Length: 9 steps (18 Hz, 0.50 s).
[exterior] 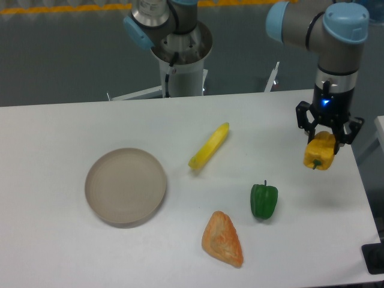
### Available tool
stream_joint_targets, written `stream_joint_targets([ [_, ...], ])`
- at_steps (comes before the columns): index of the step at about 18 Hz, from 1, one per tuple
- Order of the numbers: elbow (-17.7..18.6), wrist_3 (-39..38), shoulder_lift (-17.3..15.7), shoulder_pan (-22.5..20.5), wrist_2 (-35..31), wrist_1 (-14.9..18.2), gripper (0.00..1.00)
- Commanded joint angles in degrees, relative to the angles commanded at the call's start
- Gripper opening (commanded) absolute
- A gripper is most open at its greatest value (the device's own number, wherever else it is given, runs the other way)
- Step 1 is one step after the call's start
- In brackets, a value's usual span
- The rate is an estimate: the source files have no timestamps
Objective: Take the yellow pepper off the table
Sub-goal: 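Lift the grasped yellow pepper up off the table, then hold the yellow pepper raised above the table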
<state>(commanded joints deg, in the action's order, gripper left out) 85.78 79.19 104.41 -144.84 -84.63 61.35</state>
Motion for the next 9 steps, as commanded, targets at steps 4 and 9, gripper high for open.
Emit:
stream_joint_targets([
  [4, 0.53, -0.09, 0.0, 0.96, -2.9, 0.35, 0.33],
  [9, -0.17, -3.06, 1.66, 4.3, -7.56, 1.14, 0.33],
])
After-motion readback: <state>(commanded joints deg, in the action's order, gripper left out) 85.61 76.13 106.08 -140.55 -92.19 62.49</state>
